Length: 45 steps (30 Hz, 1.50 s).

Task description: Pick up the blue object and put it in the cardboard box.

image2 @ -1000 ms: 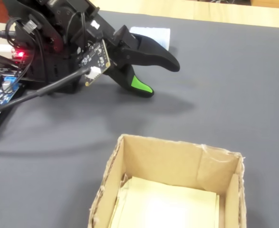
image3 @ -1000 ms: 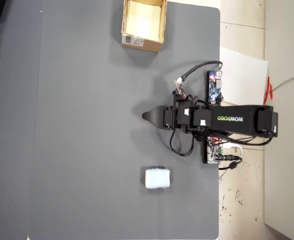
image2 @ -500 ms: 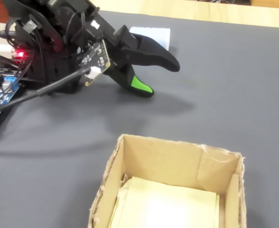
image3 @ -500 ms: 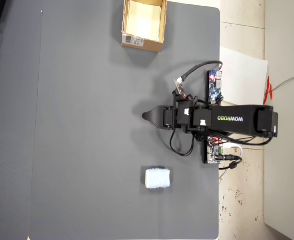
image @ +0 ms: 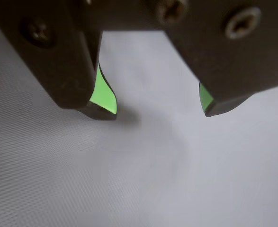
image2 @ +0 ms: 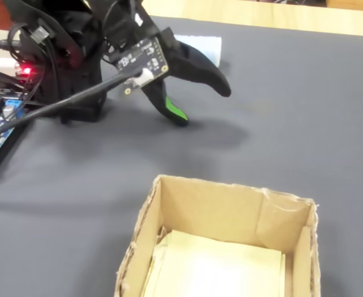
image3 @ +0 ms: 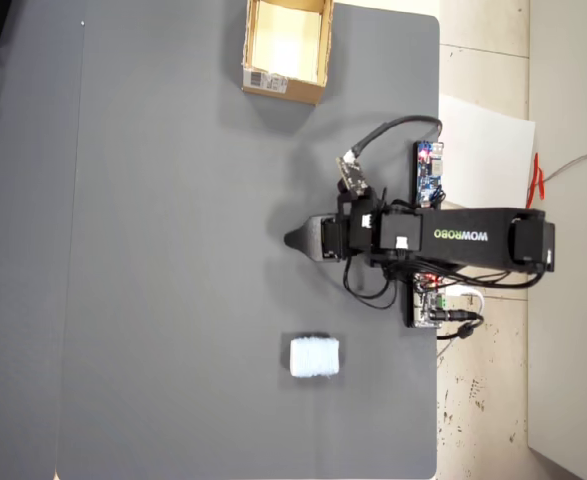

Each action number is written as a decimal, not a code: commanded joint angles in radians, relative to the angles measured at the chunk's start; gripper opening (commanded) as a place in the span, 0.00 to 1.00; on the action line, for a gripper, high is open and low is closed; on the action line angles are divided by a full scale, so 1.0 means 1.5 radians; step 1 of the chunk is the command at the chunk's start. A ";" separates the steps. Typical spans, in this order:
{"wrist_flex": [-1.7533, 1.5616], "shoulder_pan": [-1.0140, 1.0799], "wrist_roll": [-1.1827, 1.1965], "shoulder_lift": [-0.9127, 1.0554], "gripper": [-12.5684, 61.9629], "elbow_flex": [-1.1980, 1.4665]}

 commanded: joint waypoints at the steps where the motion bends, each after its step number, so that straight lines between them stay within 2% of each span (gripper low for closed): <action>1: 0.072 -0.021 0.081 0.050 0.62 -0.050; 6: 0.137 -0.084 0.162 0.008 0.62 -0.163; 15: 0.206 -0.208 0.204 -0.094 0.62 -0.334; 21: 0.220 -0.383 0.309 -0.184 0.62 -0.421; 28: 0.249 -0.551 0.286 -0.260 0.62 -0.440; 38: 0.154 -0.570 0.251 -0.356 0.61 -0.404; 42: 0.085 -0.568 0.252 -0.402 0.56 -0.385; 45: 0.036 -0.553 0.239 -0.405 0.42 -0.357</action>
